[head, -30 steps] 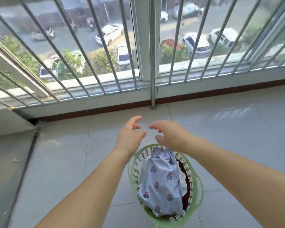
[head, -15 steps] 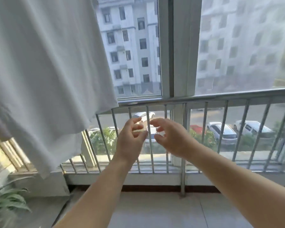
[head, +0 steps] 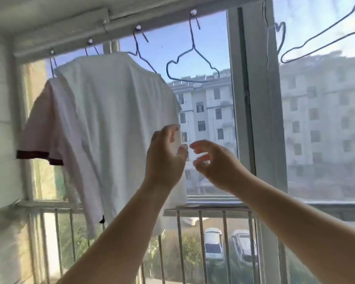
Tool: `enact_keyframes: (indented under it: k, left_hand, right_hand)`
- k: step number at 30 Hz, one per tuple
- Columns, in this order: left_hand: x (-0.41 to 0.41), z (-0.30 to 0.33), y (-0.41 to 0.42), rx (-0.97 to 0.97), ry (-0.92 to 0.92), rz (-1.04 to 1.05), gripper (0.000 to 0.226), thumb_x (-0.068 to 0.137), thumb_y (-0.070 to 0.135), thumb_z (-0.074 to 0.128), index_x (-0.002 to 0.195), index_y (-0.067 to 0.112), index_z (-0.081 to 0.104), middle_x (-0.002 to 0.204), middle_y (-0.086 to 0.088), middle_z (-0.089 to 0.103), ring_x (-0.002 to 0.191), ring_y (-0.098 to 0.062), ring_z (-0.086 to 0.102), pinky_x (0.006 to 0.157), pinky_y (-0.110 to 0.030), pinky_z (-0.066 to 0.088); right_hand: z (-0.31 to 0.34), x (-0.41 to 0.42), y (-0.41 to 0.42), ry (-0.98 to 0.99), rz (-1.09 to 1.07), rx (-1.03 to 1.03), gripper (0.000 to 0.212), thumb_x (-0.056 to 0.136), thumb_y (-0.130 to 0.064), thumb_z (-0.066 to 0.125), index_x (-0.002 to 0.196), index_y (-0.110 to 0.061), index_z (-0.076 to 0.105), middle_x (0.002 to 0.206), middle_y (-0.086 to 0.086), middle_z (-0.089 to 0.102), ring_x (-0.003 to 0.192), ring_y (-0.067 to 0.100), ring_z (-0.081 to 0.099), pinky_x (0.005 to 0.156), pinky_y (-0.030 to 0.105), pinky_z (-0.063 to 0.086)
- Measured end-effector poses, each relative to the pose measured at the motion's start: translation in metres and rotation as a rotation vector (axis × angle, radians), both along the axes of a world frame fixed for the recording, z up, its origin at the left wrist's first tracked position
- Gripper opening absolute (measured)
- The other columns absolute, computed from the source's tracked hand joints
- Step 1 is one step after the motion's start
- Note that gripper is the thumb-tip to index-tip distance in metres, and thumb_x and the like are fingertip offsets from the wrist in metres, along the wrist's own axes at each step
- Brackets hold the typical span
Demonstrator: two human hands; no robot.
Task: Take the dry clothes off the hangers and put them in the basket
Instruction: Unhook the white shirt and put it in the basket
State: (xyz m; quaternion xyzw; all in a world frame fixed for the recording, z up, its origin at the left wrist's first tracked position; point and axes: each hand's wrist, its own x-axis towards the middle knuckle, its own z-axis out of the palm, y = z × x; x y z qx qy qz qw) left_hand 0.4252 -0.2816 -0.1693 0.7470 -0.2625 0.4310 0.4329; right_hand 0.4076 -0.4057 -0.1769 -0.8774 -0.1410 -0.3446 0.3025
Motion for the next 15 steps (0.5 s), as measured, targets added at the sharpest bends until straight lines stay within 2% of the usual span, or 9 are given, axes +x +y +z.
enact_keyframes:
  k: [3,5,7,10,13,15]
  left_hand:
    - [0.013,0.039,0.027,0.047,-0.156,0.173,0.043,0.085,0.008,0.058,0.127,0.012,0.050,0.129,-0.007,0.048,0.119,-0.019,0.047,0.092,-0.016,0.031]
    - [0.022,0.061,0.046,0.069,-0.220,0.300,0.045,0.085,0.008,0.057,0.129,0.010,0.047,0.137,-0.010,0.041,0.126,-0.022,0.040,0.100,-0.018,0.026]
    - [0.031,0.084,0.067,0.091,-0.297,0.480,0.048,0.085,0.008,0.057,0.131,0.011,0.045,0.147,-0.013,0.029,0.137,-0.027,0.027,0.115,-0.033,0.015]
    - [0.041,0.120,0.096,0.085,-0.427,0.739,0.054,0.082,0.006,0.057,0.134,0.014,0.042,0.153,-0.016,0.018,0.144,-0.030,0.010,0.115,-0.046,-0.003]
    - [0.048,0.152,0.119,0.075,-0.333,0.874,0.058,0.086,0.015,0.056,0.139,0.018,0.033,0.153,-0.017,0.014,0.144,-0.031,0.005,0.113,-0.052,-0.003]
    - [0.050,0.169,0.128,0.076,-0.228,0.906,0.054,0.089,0.020,0.054,0.138,0.015,0.032,0.147,-0.018,0.028,0.139,-0.033,0.019,0.112,-0.052,0.009]
  right_hand:
    - [0.033,0.011,0.027,-0.063,0.006,-0.026,0.037,0.090,-0.015,0.054,0.126,-0.026,0.052,0.124,-0.003,0.059,0.107,0.013,0.059,0.096,0.029,0.046]
    - [0.052,0.016,0.044,-0.100,0.009,-0.037,0.038,0.090,-0.016,0.054,0.126,-0.027,0.052,0.123,-0.004,0.059,0.109,0.015,0.057,0.095,0.028,0.045]
    - [0.074,0.020,0.062,-0.138,0.025,-0.048,0.039,0.089,-0.016,0.053,0.127,-0.026,0.052,0.124,-0.003,0.059,0.110,0.015,0.057,0.095,0.027,0.043]
    - [0.110,0.026,0.089,-0.202,0.045,-0.055,0.039,0.090,-0.015,0.050,0.129,-0.024,0.052,0.126,-0.001,0.059,0.114,0.017,0.055,0.095,0.023,0.039]
    - [0.142,0.032,0.109,-0.254,0.052,-0.033,0.038,0.091,-0.015,0.047,0.127,-0.025,0.053,0.126,-0.002,0.058,0.113,0.016,0.054,0.094,0.024,0.041]
    - [0.160,0.037,0.119,-0.258,0.045,-0.020,0.038,0.092,-0.016,0.045,0.128,-0.026,0.052,0.127,-0.002,0.057,0.113,0.015,0.052,0.087,0.022,0.039]
